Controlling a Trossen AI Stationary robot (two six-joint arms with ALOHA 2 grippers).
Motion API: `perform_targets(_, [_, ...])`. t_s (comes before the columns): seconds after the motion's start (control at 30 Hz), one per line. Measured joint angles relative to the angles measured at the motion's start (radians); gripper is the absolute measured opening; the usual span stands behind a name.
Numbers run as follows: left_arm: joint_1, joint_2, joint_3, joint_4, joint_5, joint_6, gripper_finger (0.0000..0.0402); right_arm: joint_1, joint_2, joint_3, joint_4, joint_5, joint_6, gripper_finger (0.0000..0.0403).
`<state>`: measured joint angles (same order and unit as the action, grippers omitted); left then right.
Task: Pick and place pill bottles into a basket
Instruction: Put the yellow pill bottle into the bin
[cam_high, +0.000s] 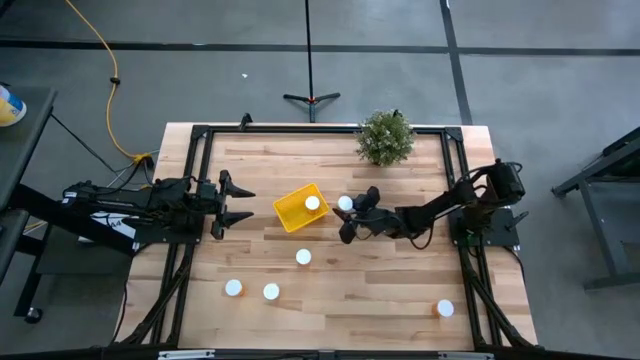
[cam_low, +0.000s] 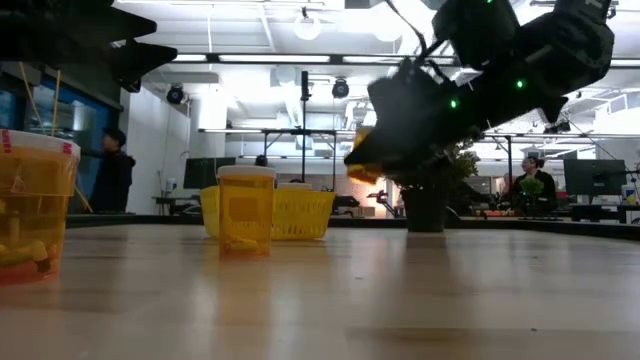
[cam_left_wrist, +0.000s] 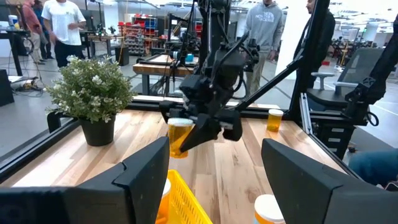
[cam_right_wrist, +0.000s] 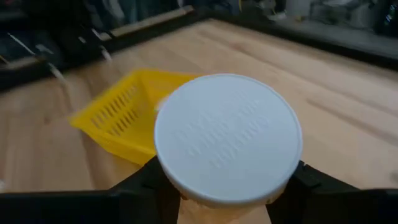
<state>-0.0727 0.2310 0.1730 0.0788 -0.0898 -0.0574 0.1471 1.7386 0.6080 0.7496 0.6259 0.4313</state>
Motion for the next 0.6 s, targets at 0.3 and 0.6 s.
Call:
perform_targets(0.3, [0.000, 0.000, 0.000, 0.001, 0.000, 0.000, 0.0289, -0.006, 0.000, 0.182, -0.108, -0.055, -0.160, 0.0169])
perform_targets(0.6, [0.000, 0.000, 0.000, 0.001, 0.000, 0.000, 0.0289, -0.069, 0.028, 0.383, -0.341, -0.115, -0.171, 0.0170])
